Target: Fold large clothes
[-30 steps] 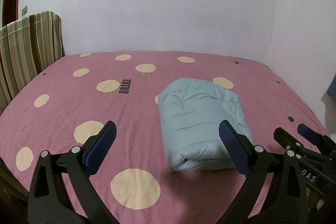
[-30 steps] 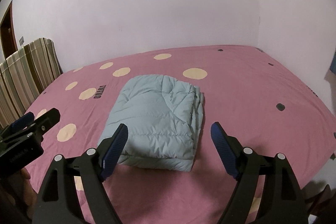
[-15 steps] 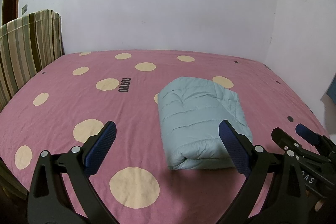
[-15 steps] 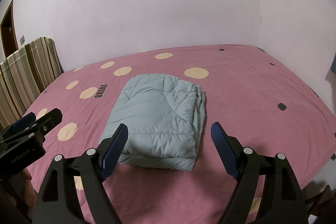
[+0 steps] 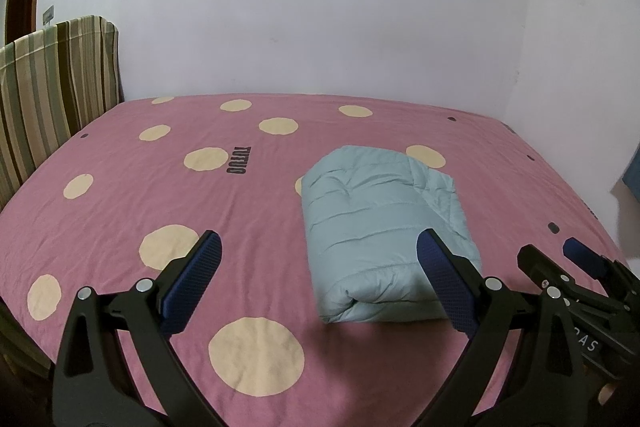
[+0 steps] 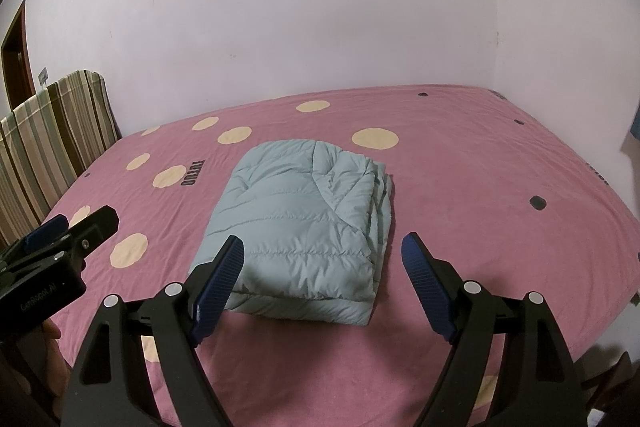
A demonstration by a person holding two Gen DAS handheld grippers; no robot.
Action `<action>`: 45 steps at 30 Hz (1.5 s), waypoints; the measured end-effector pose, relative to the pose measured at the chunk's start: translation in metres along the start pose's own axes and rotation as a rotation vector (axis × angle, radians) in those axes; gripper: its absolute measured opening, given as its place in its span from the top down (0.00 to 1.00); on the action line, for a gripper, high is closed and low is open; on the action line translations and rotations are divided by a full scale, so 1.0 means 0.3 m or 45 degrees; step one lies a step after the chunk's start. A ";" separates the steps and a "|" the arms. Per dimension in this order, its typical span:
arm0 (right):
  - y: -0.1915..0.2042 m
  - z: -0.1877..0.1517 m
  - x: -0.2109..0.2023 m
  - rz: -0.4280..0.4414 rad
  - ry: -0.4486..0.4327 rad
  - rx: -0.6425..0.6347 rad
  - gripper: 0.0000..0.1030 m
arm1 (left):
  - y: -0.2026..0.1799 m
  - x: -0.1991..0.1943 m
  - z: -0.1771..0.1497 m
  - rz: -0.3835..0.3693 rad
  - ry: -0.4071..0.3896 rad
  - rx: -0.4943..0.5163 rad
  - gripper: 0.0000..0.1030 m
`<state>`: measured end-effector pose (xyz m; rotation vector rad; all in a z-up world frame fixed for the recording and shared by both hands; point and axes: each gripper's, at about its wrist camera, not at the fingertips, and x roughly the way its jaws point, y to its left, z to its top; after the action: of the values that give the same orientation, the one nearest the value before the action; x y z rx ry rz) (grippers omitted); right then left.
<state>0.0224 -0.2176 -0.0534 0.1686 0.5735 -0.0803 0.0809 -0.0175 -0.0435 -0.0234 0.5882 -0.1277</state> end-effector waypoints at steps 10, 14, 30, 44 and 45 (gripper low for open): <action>0.006 0.002 -0.008 -0.002 0.001 0.001 0.22 | -0.001 -0.001 -0.005 0.013 -0.001 0.017 0.05; 0.009 0.000 -0.009 -0.003 0.002 0.005 0.22 | 0.000 -0.004 -0.004 0.008 -0.008 0.025 0.05; 0.014 -0.006 -0.005 0.003 0.001 -0.004 0.22 | 0.011 -0.019 -0.010 -0.010 -0.024 0.026 0.05; 0.003 -0.013 0.013 0.011 0.021 -0.004 0.22 | 0.009 -0.014 -0.011 -0.006 -0.040 0.033 0.04; 0.001 -0.013 0.016 0.011 0.024 -0.004 0.22 | 0.008 -0.011 -0.011 -0.016 -0.039 0.036 0.03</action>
<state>0.0242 -0.2167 -0.0592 0.1690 0.5916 -0.0692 0.0766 -0.0146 -0.0444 -0.0015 0.5558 -0.1474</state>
